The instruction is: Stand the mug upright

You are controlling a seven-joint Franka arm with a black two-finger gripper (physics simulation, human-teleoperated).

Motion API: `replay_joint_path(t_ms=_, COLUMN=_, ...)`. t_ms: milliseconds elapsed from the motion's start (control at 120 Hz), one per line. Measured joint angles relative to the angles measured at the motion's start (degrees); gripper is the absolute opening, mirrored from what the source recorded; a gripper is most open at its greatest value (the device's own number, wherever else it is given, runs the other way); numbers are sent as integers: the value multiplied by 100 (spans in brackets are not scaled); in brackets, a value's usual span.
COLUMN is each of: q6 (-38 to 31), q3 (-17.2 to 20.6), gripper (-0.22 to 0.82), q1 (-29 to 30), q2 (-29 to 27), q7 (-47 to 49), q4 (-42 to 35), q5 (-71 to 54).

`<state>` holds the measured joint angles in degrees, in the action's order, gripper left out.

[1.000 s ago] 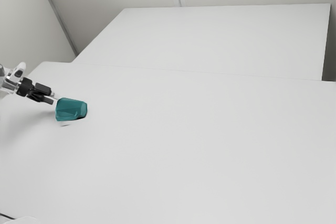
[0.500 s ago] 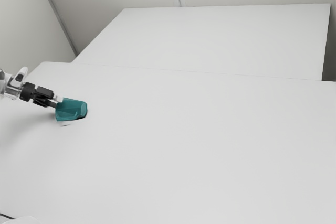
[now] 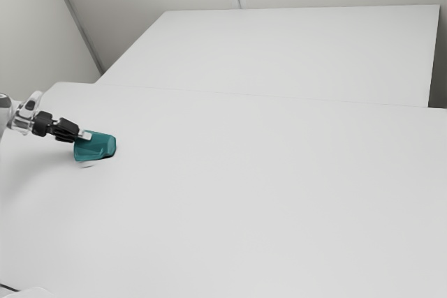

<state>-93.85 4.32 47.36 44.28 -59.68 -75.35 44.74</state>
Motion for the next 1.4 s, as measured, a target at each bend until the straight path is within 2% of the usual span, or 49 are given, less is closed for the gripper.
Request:
replay_joint_path(t_ms=317, q6=82, q3=18, gripper=-11, q1=19, q2=-20, q7=-67, q4=-18, q5=120)
replay_joint_path(t_ms=667, q6=145, q3=102, gripper=-17, q1=-22, q2=-184, q7=-147, q4=-23, q5=129)
replay_joint_path(t_ms=867, q6=-234, q3=105, gripper=-18, q1=-438, q2=-975, q7=-163, q4=-591, q5=-283)
replay_joint_path(t_ms=1142, q6=-1504, q3=117, gripper=-18, q1=-1617, q2=-2064, q7=154, q4=-1727, q5=-1932)
replay_joint_path(t_ms=1225, q6=-1784, q3=332, gripper=-18, q1=-1789, q2=-2243, q7=451, q4=-1896, q5=-2483)
replay_joint_path(t_ms=1400, q6=-2173, q3=1165, gripper=-18, q1=-1829, q2=-2532, q7=1387, q4=-2245, q5=-3734)
